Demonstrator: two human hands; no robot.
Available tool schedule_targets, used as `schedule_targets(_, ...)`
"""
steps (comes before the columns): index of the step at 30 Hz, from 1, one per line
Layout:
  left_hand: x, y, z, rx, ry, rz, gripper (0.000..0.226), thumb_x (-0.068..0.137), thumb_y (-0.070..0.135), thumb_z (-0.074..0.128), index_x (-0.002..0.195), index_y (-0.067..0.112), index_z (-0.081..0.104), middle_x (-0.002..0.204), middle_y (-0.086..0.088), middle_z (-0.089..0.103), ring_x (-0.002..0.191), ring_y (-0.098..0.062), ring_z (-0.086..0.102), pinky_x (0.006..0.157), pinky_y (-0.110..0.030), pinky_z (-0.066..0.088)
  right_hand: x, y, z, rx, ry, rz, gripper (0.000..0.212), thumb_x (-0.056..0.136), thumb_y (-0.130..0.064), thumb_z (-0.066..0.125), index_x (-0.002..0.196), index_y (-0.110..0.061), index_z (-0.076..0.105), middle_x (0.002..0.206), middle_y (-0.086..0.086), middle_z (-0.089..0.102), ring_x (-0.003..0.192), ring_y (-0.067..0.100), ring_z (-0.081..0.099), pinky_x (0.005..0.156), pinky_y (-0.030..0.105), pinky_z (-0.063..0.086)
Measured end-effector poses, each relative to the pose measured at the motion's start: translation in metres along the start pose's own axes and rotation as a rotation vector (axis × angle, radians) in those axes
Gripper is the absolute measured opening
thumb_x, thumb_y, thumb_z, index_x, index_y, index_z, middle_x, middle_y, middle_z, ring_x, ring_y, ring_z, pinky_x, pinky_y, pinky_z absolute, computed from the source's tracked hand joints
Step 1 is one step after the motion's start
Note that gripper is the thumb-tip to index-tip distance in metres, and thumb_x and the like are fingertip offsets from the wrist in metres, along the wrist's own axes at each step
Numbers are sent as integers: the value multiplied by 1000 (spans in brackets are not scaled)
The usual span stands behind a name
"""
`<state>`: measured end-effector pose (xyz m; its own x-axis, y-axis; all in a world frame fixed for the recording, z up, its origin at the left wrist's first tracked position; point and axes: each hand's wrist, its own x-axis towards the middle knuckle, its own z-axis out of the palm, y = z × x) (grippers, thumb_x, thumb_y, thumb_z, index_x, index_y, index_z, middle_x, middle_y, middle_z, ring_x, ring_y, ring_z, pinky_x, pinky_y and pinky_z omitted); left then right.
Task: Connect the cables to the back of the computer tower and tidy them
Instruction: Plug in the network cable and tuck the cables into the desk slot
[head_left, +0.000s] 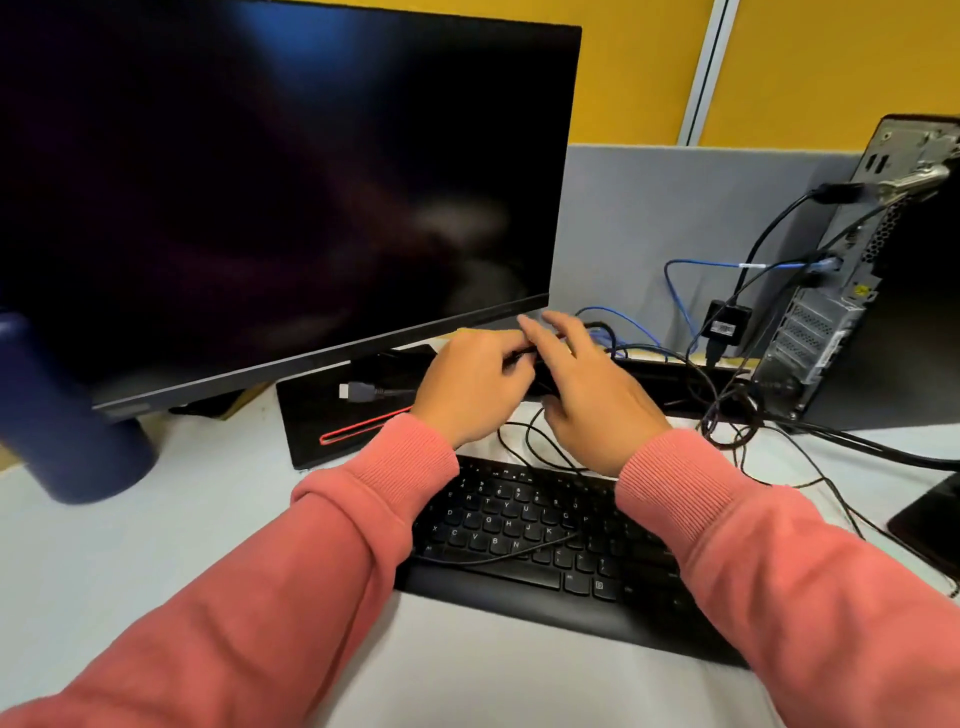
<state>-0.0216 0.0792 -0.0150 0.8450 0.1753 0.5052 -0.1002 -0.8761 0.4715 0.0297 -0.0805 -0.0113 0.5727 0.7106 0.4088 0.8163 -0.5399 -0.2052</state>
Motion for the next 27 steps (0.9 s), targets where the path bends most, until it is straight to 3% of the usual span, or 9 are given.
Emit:
schedule_targets(3,-3,8,-10,1,3,108,19,92,33,54,95,26,71,81,8,71,77,-13,65,72,-38,55,16,8,3,-46,-8,45,23,100,-24,52,122,-17,52,115,4,49,107,30,53,81,39,44)
schedule_targets(4,-5,7,-13,37,-13,139,16,93,35,56,95,27,70,82,9,70,78,-12,63,72,-39,54,18,14,1,-65,-15,75,17,102,-27,49,112,-15,56,108,6,50,104,32,53,80,39,41)
schedule_targets(8,-14,-4,-21,209,-58,221,23,101,40,56,84,26,62,71,14,53,72,-11,51,69,-40,50,13,45,-9,-102,-14,183,22,102,-30,46,91,-13,55,94,7,50,98,36,54,82,44,45)
schedule_targets(13,-19,-4,-33,375,-66,329,26,104,44,50,83,28,55,76,14,52,77,-17,57,78,-42,45,-16,85,-26,-166,17,292,28,102,-32,44,99,-11,60,100,4,45,101,37,50,88,47,45)
schedule_targets(15,-13,6,-44,231,-68,321,21,101,42,56,92,26,64,81,12,59,81,-15,60,77,-40,47,-22,92,-37,-138,55,327,28,102,-32,44,102,-11,63,111,8,48,105,37,49,93,46,44)
schedule_targets(19,9,56,-67,-156,31,374,14,99,26,65,102,15,74,86,9,69,80,-9,66,76,-33,54,-8,91,-81,-119,114,308,31,105,-27,42,98,-6,63,93,12,52,97,40,56,83,43,43)
schedule_targets(22,32,97,-85,-465,141,354,11,98,13,66,103,6,72,81,6,68,67,-7,64,63,-28,55,14,81,-127,-99,163,299,37,108,-28,39,102,-5,66,92,19,65,89,38,59,75,42,43)
schedule_targets(27,67,146,-102,-754,246,385,8,95,7,69,96,-1,67,76,-4,67,67,-16,65,62,-31,55,45,69,-179,30,237,332,35,108,-31,41,99,-10,68,92,12,71,83,25,71,75,36,54)
